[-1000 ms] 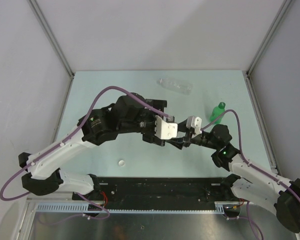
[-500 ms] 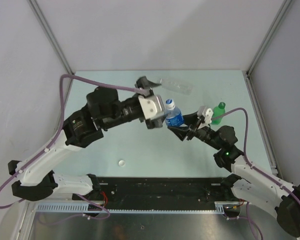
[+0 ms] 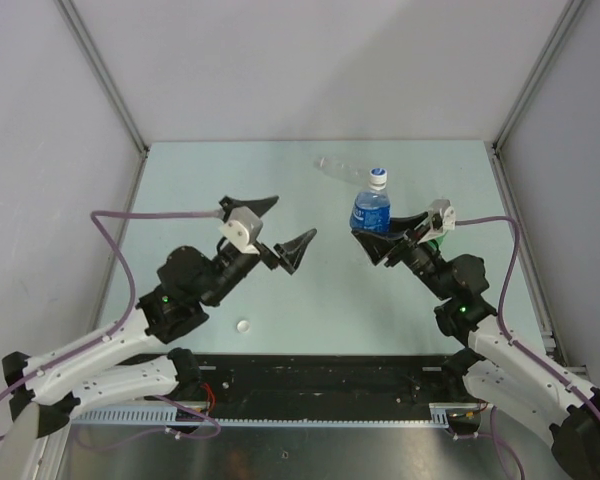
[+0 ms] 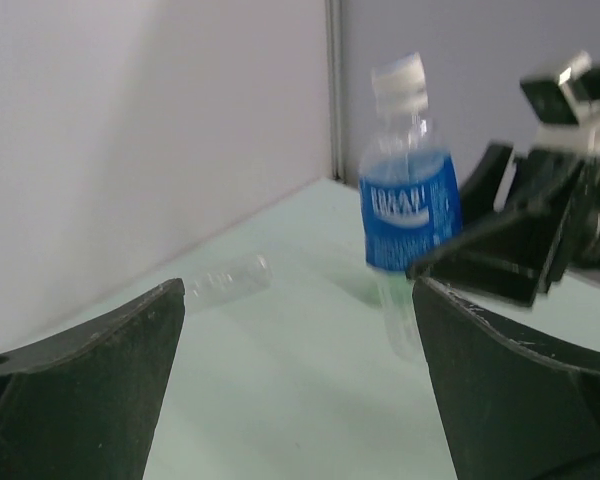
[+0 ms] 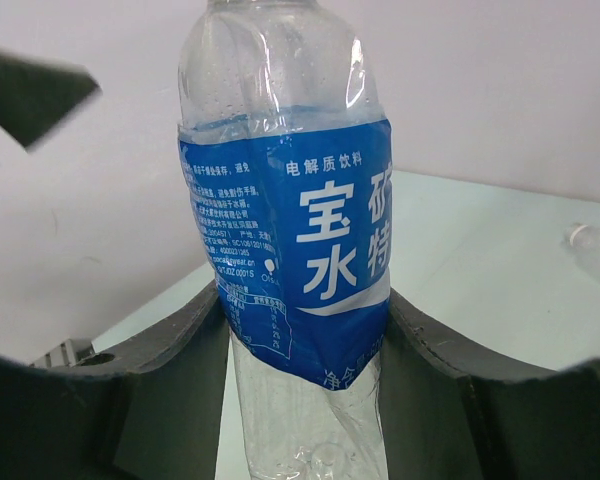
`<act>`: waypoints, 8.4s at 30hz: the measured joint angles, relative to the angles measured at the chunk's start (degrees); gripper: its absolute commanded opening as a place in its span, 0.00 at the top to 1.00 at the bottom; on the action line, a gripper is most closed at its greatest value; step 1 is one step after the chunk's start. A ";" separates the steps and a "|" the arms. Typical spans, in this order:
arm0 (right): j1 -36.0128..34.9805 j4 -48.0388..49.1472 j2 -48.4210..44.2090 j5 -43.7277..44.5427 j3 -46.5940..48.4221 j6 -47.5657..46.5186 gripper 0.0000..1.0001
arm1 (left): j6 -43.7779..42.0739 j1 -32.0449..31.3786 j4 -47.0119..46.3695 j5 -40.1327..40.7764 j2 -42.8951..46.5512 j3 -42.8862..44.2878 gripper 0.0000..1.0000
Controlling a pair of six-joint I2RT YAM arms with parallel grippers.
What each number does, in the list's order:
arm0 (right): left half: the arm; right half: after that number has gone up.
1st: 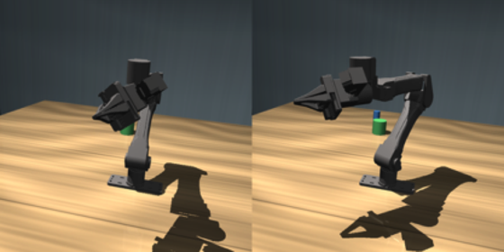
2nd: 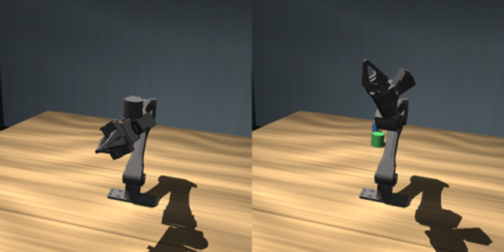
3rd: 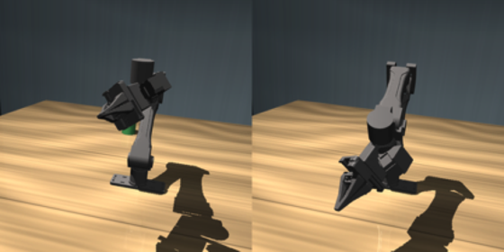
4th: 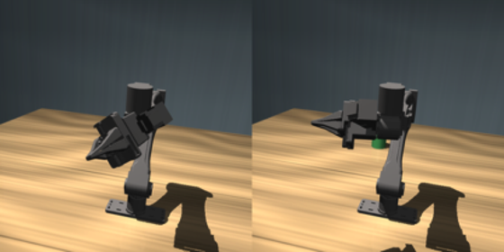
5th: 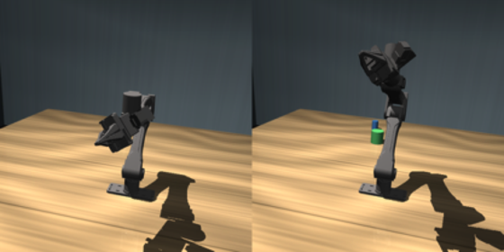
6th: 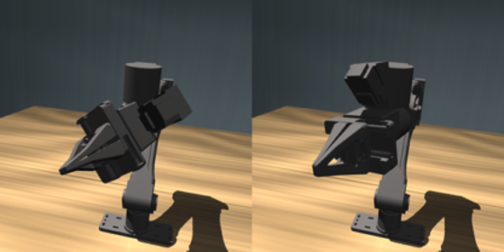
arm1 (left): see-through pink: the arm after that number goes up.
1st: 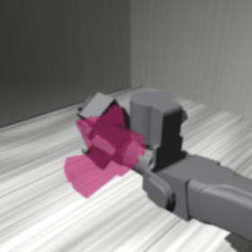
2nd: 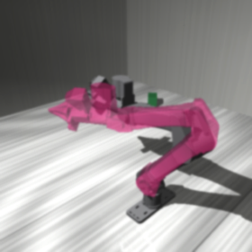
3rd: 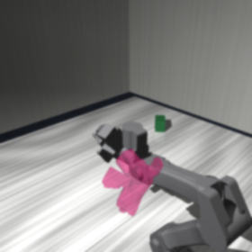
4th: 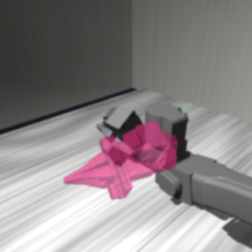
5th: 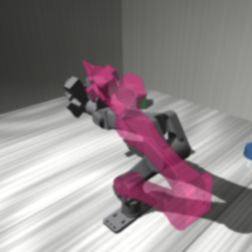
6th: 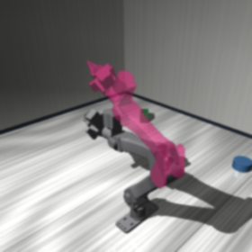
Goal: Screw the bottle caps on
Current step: Screw the bottle cap onto the plastic bottle.
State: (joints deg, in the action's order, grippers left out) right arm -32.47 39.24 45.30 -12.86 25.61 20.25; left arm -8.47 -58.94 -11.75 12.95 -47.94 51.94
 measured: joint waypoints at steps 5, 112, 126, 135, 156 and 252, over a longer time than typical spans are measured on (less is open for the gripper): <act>0.24 0.33 0.09 -0.17 0.02 4.17 1.00 | 4.66 0.04 -6.01 -3.76 0.15 -10.10 0.00; -13.64 -40.41 -14.16 -16.94 9.81 -29.40 0.08 | 1.25 15.10 -39.21 -47.15 -16.37 -36.89 1.00; -13.66 -42.34 -7.74 -22.23 17.42 -31.21 0.21 | -0.59 18.62 -36.87 -58.23 -15.98 -36.96 1.00; -13.64 -41.99 -6.14 -26.69 19.21 -29.11 0.29 | -2.56 18.62 -33.31 -59.01 -15.37 -36.79 1.00; -13.92 -42.47 -0.04 -31.50 22.69 -28.41 0.43 | -3.67 18.62 -30.21 -60.81 -13.86 -36.26 1.00; -16.09 -36.52 12.94 3.39 28.76 -18.43 1.00 | 2.84 18.12 -17.14 -30.51 -7.37 -30.67 1.00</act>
State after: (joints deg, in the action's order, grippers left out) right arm -48.56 2.72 58.24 -9.47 54.37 1.83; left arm -5.63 -40.82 -28.88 -17.56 -55.31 21.28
